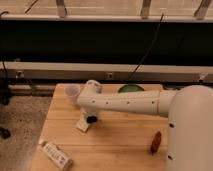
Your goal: Place the eraser on the white sponge
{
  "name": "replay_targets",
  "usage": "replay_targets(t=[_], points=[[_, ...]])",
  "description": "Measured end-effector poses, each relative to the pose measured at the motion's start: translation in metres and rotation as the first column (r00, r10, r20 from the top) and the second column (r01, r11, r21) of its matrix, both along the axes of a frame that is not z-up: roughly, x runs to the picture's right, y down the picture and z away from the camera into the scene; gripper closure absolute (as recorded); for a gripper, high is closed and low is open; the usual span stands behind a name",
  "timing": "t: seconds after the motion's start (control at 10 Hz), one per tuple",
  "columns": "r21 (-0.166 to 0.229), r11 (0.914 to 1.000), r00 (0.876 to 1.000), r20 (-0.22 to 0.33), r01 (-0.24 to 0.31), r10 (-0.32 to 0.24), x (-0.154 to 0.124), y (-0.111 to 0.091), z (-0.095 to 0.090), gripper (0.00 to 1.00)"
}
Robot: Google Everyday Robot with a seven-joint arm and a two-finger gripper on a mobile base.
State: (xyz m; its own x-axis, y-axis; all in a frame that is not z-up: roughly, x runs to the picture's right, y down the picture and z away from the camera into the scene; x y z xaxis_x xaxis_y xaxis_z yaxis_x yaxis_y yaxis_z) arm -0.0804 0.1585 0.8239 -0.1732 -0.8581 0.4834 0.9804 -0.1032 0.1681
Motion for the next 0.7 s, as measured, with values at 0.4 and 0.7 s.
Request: replay_targets(t=[0.4, 0.7], points=[[0.007, 1.0000, 1.000, 0.008, 0.007, -0.007, 0.0014, -0.0011, 0.0012, 0.47], [0.011, 0.9999, 1.000, 0.012, 0.011, -0.011, 0.0018, -0.0015, 0.0015, 0.36]])
